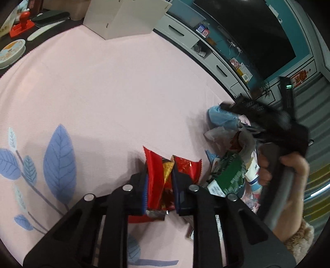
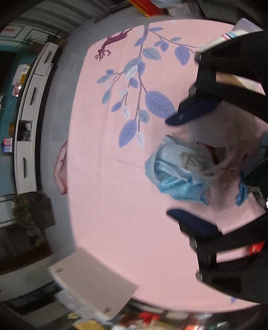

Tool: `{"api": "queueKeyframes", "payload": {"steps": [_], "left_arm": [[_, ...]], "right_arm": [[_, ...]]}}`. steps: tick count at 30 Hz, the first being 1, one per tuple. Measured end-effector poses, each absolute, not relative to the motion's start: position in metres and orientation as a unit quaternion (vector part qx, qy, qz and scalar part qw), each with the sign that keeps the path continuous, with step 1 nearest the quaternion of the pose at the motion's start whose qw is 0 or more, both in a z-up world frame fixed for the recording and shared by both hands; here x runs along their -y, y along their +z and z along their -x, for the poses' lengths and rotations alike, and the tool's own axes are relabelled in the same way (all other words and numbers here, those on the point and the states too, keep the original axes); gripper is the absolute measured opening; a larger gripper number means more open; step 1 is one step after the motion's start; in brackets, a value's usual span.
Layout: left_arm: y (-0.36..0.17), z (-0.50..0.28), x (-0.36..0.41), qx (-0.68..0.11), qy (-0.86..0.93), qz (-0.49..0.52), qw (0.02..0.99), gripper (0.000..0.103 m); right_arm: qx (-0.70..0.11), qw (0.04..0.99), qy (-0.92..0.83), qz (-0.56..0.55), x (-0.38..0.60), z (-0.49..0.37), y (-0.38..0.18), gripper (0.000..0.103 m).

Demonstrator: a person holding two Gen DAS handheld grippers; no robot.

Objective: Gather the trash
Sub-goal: 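Grasp the red snack wrapper with the left gripper while the right grasps the blue face mask, then carry the red wrapper and blue mask to the bin and release both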

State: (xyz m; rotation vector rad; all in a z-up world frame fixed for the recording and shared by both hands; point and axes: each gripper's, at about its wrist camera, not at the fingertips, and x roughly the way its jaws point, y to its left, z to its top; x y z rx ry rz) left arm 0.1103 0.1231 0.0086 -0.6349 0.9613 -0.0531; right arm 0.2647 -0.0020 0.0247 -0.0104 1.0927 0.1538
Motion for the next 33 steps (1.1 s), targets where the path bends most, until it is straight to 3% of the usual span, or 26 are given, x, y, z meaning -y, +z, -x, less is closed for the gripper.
{"api": "queueKeyframes", "payload": {"steps": [1,5,6,22,33], "left_arm": [[0.011,-0.108,-0.124,-0.451,-0.024,0.301,0.84,0.019],[0.026,-0.095,-0.131,-0.424,-0.036,0.331,0.842,0.019],[0.031,-0.091,-0.131,-0.416,-0.035,0.332,0.846,0.019],[0.097,-0.024,-0.11,-0.319,-0.076,0.31,0.892,0.02],[0.078,-0.013,-0.049,-0.36,-0.092,0.222,0.902,0.021]], "right_arm": [[-0.521,0.85,0.078,0.015,-0.001,-0.263,0.021,0.06],[-0.535,0.838,0.099,0.042,-0.004,-0.251,0.013,0.017],[-0.536,0.837,0.105,0.041,-0.002,-0.246,0.015,0.013],[-0.375,0.895,0.239,-0.04,0.064,-0.088,0.154,0.011],[-0.384,0.901,0.165,-0.116,0.152,0.025,0.089,0.011]]}}
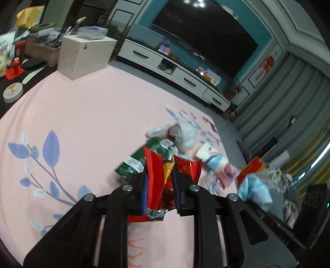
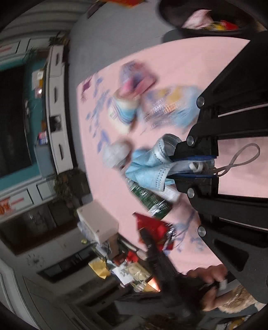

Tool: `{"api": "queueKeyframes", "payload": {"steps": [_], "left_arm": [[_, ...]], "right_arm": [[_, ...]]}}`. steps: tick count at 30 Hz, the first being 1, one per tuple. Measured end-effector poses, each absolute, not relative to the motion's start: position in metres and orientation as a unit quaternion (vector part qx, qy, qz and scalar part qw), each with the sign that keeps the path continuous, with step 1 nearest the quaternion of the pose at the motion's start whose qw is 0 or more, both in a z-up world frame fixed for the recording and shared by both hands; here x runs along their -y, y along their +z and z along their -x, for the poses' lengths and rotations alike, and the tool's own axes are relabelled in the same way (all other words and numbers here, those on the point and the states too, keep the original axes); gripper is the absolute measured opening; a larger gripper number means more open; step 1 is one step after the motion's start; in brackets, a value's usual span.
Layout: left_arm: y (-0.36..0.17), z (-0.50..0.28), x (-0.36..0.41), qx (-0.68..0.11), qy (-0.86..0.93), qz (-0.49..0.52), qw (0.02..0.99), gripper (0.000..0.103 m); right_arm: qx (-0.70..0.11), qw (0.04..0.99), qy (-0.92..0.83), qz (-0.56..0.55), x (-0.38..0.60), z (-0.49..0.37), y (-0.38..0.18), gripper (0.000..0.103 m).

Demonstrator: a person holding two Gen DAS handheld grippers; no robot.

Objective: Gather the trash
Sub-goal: 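Carry the red wrapper and blue mask to the bin and release both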

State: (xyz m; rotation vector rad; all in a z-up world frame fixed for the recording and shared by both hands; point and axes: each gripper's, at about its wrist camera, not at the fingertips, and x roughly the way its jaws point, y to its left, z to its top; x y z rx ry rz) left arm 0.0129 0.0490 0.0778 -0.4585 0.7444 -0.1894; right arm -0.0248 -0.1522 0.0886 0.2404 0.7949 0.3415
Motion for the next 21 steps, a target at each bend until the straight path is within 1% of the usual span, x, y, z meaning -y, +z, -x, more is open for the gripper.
{"api": "queueKeyframes", "payload": {"steps": [2,8,11,13,21], "left_arm": [[0.08,-0.008,-0.041,-0.36,-0.098,0.216,0.902,0.021],[0.089,0.008,-0.028,-0.345,-0.113,0.228,0.903,0.021],[0.087,0.023,-0.019,-0.34,-0.116,0.254,0.898,0.021],[0.085,0.032,-0.006,-0.345,-0.131,0.266,0.891,0.021],[0.104,0.051,0.058,-0.336,-0.174,0.244,0.893,0.021]], "right_arm": [[-0.382,0.898,0.164,-0.143,0.168,0.037,0.087,0.011],[-0.357,0.902,0.174,-0.167,0.189,0.049,0.103,0.011],[-0.35,0.902,0.185,-0.173,0.194,0.055,0.106,0.011],[-0.346,0.901,0.186,-0.183,0.204,0.059,0.109,0.011],[-0.305,0.918,0.153,-0.201,0.252,0.083,0.126,0.011]]}}
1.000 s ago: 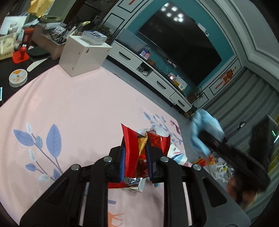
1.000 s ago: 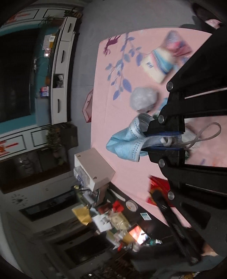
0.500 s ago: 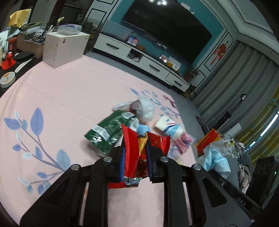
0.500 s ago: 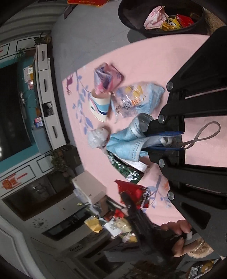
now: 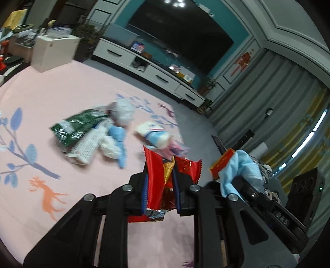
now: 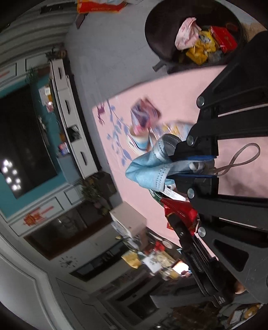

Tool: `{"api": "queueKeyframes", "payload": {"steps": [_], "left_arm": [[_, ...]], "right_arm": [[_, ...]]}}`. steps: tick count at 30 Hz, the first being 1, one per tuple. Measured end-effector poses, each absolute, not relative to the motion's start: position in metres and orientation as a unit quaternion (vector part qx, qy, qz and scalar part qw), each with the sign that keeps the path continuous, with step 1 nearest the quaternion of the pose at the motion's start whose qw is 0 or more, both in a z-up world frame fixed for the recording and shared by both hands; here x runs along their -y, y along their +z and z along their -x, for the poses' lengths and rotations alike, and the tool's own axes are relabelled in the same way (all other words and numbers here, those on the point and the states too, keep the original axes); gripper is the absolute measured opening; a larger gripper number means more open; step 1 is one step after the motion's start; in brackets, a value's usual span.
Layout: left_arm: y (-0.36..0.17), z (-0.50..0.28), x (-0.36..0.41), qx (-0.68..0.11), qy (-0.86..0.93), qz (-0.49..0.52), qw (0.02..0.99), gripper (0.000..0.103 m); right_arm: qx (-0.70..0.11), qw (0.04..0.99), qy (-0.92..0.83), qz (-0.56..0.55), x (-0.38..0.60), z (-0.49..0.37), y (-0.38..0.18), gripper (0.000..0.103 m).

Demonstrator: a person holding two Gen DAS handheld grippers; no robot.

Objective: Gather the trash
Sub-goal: 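Carry the red wrapper and blue mask to the bin and release both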

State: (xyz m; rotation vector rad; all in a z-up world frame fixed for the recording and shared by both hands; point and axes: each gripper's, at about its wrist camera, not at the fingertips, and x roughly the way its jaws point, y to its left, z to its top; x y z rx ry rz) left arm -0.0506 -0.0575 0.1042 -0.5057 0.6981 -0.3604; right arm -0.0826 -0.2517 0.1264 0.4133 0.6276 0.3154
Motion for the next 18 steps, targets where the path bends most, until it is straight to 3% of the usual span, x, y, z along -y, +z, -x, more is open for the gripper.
{"api": "queueKeyframes", "payload": {"steps": [13,18], "left_arm": [[0.111,0.059,0.181,-0.361,-0.284,0.195,0.867,0.021],[0.106,0.06,0.226,-0.376,-0.313,0.172,0.855,0.021]], "right_arm": [[-0.208,0.949,0.031,-0.234,0.342,0.139,0.152,0.013],[-0.209,0.947,0.008,-0.246,0.372,0.151,0.148,0.013]]}}
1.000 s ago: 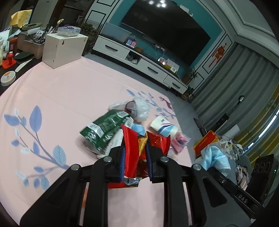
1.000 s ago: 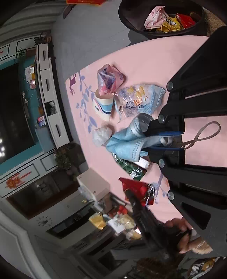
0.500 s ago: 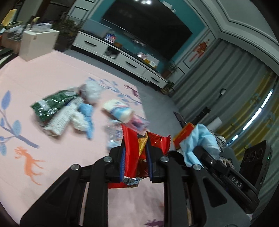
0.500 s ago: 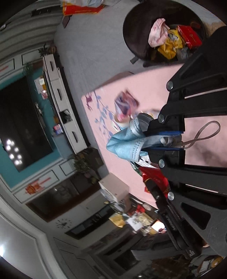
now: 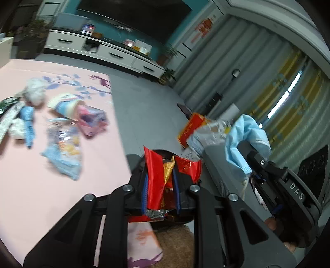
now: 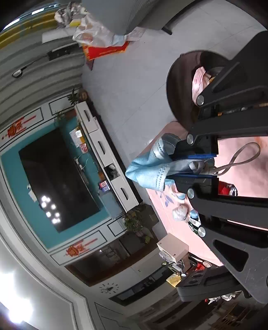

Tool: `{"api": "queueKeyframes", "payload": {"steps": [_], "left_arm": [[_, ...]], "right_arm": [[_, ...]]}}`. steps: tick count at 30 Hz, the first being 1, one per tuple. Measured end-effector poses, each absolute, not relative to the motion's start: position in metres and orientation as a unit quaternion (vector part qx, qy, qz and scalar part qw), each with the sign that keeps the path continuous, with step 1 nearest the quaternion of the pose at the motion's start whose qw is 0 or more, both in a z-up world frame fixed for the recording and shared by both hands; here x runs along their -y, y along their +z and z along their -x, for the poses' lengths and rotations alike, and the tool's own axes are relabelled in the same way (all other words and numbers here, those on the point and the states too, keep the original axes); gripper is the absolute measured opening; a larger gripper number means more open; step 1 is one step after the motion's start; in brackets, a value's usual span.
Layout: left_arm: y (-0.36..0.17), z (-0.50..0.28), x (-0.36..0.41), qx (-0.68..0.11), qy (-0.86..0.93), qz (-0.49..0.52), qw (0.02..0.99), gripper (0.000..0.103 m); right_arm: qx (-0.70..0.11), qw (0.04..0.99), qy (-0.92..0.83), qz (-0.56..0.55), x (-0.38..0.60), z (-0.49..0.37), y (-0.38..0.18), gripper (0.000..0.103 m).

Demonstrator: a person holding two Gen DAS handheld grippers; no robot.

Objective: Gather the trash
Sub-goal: 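Carry the red wrapper and blue mask to the bin and release both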

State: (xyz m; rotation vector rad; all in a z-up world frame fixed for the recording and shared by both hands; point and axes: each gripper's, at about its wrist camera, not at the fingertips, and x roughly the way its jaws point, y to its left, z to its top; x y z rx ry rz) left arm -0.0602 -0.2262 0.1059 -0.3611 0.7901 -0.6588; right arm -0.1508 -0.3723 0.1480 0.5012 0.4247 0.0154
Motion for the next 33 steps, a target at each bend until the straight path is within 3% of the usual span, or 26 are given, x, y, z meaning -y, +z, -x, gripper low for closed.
{"api": "queueKeyframes", "payload": {"steps": [13,16,33], "left_arm": [[0.067,0.045,0.322,-0.429,-0.373,0.132,0.812,0.021],[0.051,0.038,0.338,-0.446,-0.372,0.126,0.804,0.021],[0.009,0.022,0.378,-0.484,-0.352,0.09,0.796,0.023]], "right_arm": [[-0.29,0.904,-0.085,-0.303,0.447,0.137,0.09,0.013],[-0.313,0.893,-0.093,-0.31,0.458,0.129,0.073,0.019],[-0.362,0.863,-0.12,-0.332,0.479,0.11,0.035,0.023]]}}
